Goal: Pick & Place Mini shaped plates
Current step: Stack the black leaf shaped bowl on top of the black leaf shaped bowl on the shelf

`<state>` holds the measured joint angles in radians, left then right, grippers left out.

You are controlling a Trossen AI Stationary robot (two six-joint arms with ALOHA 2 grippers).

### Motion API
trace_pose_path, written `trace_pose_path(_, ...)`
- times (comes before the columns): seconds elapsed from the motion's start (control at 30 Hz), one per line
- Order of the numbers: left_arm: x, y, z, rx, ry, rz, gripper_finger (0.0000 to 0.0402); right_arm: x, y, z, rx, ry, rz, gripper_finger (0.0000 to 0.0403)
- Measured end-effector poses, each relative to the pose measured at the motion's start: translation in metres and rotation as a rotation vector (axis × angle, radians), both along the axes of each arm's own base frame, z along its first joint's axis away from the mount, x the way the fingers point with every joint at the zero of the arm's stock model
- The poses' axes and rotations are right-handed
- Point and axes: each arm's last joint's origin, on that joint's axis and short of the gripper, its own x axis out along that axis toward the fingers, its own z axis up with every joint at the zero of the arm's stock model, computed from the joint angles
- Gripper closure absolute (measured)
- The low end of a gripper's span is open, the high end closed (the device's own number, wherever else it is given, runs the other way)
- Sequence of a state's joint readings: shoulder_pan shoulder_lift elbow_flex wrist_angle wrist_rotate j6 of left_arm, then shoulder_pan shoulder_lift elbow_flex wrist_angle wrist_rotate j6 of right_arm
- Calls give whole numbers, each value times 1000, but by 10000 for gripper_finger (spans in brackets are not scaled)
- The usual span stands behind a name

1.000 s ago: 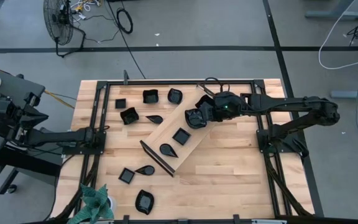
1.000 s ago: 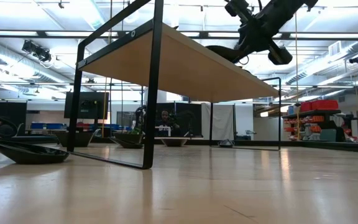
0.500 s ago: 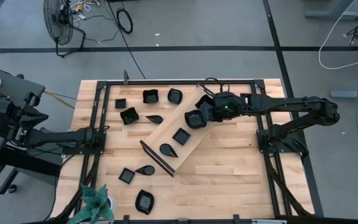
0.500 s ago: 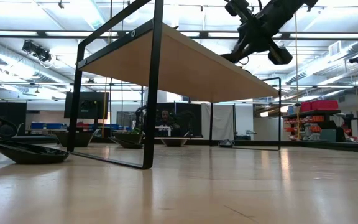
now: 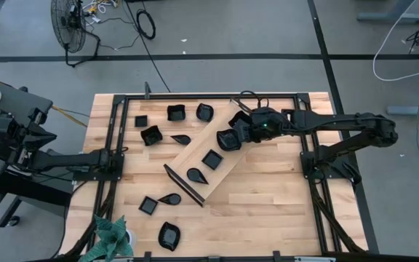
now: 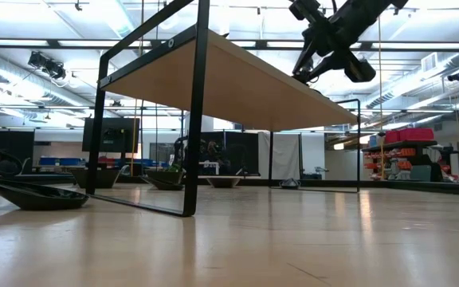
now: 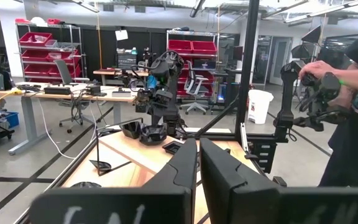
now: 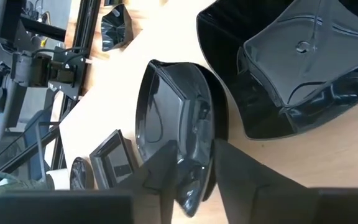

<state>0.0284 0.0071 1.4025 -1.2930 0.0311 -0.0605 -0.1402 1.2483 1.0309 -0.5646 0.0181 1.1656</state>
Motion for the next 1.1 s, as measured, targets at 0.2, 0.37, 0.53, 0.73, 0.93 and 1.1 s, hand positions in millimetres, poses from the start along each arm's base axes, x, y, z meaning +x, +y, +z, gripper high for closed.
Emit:
trace_pose_path(0.2, 0, 0, 0, 0, 0, 1, 376, -3, 0, 3, -16, -8, 4, 256)
trace_pose_path(0.37, 0, 0, 0, 0, 0, 1, 376, -6, 0, 6, -22, -17, -4, 230)
trace_pose_path(0.53, 0, 0, 0, 0, 0, 0, 376, -11, 1, 12, -29, -44, -2, 216)
trace_pose_path(0.73, 0, 0, 0, 0, 0, 0, 376, -19, 2, 21, -44, -82, 3, 217)
trace_pose_path(0.93, 0, 0, 0, 0, 0, 0, 376, -20, 4, 17, -41, -40, 39, 228)
trace_pose_path(1.1, 0, 0, 0, 0, 1, 0, 376, -23, 11, 16, -33, -11, 77, 252)
